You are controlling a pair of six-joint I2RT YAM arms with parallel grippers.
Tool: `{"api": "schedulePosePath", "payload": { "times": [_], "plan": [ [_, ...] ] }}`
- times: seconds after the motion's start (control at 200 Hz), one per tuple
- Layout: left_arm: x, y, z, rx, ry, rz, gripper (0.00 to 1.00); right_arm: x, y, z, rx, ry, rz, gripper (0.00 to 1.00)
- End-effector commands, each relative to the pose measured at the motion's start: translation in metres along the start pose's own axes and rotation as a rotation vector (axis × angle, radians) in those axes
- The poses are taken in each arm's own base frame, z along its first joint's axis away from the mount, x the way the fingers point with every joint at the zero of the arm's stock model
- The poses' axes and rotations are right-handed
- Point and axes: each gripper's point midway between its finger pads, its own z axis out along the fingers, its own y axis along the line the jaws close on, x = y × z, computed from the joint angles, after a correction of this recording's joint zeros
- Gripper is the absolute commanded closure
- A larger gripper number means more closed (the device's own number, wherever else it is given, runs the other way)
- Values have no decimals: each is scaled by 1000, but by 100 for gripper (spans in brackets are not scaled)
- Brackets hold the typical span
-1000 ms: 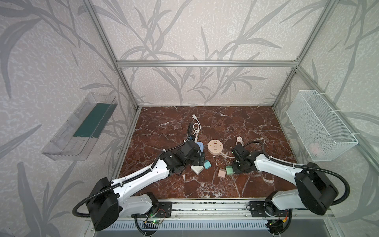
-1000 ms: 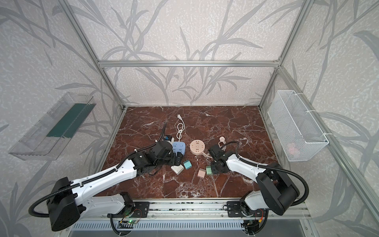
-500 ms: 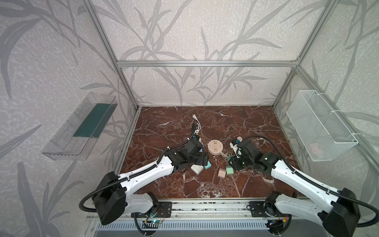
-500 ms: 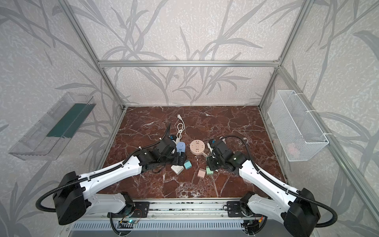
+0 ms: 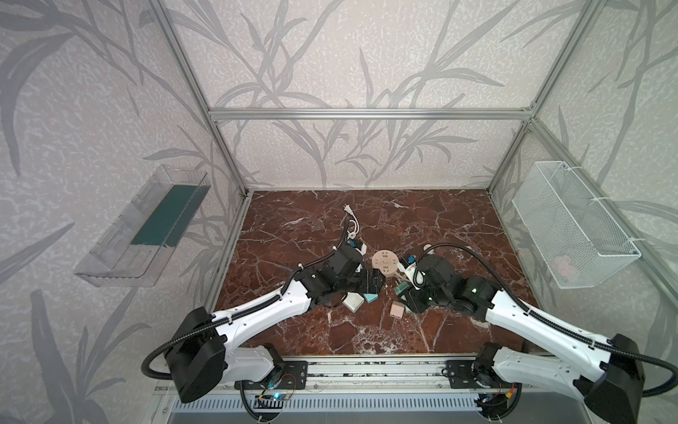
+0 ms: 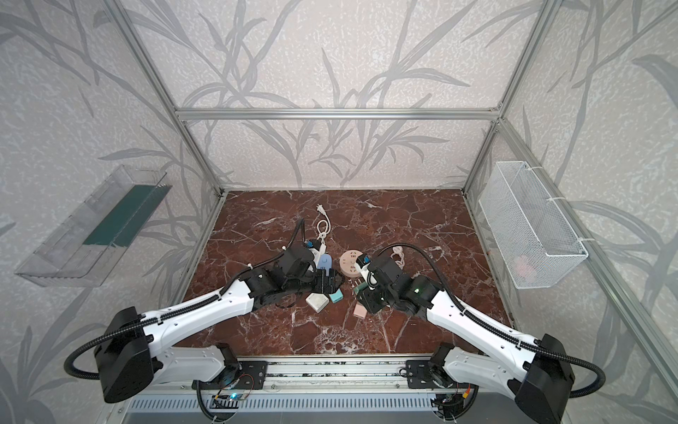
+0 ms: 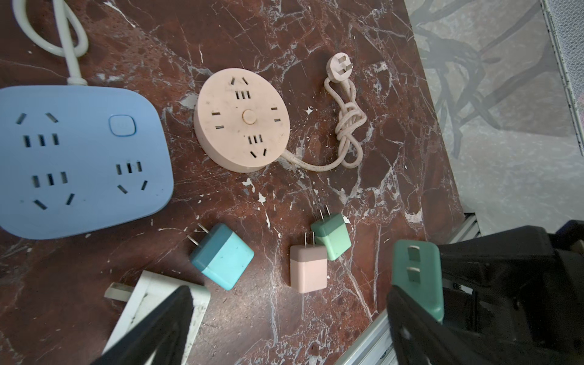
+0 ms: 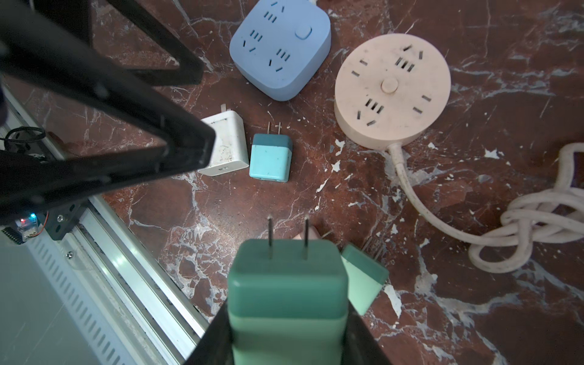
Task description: Insert the plug
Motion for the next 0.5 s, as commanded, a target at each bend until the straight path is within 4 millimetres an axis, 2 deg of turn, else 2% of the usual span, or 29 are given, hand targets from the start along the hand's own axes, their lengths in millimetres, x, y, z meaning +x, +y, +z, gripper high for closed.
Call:
{"api": "schedulePosePath", "payload": {
  "times": [0.0, 0.495],
  "plan": [
    [-2, -12, -2, 64, -14, -22, 7, -19, 9, -5, -20, -53, -23, 100],
    [-1, -23, -1, 138, -15, -35, 9, -29, 15, 4, -35, -63, -26, 100]
  ]
}}
